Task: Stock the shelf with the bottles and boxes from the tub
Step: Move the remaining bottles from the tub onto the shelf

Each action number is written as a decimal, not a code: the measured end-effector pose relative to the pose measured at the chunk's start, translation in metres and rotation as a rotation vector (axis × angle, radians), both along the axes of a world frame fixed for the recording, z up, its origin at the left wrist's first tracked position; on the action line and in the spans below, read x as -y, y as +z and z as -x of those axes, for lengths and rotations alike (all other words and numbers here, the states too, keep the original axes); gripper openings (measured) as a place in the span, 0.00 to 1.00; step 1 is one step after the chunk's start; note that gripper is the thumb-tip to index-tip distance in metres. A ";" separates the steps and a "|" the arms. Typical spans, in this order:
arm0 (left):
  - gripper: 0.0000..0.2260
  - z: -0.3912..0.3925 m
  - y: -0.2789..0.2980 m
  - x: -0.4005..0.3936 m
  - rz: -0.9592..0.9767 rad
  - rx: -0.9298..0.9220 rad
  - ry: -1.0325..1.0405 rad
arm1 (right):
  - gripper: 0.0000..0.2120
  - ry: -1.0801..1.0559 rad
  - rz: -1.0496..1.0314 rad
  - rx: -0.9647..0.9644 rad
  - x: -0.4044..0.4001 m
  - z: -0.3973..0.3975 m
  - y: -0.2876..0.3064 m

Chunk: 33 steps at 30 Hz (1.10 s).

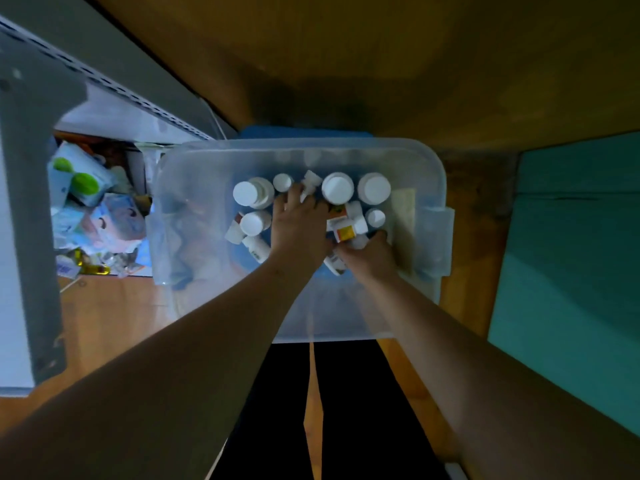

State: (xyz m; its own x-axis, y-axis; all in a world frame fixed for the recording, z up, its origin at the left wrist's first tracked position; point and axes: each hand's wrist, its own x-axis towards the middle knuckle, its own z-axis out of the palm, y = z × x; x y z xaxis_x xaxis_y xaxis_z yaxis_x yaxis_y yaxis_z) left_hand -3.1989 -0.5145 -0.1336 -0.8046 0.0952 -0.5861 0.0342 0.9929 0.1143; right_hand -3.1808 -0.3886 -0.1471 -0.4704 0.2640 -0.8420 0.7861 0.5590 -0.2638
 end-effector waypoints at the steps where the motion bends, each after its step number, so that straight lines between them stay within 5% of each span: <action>1: 0.32 0.000 -0.002 0.001 0.019 -0.017 -0.020 | 0.33 -0.020 0.011 0.005 -0.001 0.000 -0.002; 6: 0.27 0.006 -0.002 0.001 0.082 -0.049 -0.048 | 0.42 -0.053 0.041 0.012 -0.006 -0.003 -0.011; 10: 0.28 0.004 0.008 0.006 0.033 -0.055 0.027 | 0.36 -0.101 0.017 0.009 0.000 0.002 0.008; 12: 0.30 -0.003 0.016 0.009 -0.045 -0.050 0.116 | 0.37 -0.106 -0.009 -0.001 0.003 0.005 0.017; 19: 0.15 -0.023 0.081 0.030 -0.251 0.093 0.509 | 0.48 -0.297 0.087 0.002 0.000 -0.005 0.057; 23: 0.16 -0.037 0.132 0.039 -0.352 0.092 0.715 | 0.41 -0.307 0.170 0.009 -0.011 -0.005 0.105; 26: 0.20 -0.043 0.179 0.043 -0.484 0.081 0.857 | 0.27 -0.218 0.221 -0.053 -0.013 0.004 0.167; 33: 0.10 -0.070 0.314 0.053 -0.921 -0.023 1.148 | 0.14 -0.174 0.534 -0.277 -0.009 0.022 0.310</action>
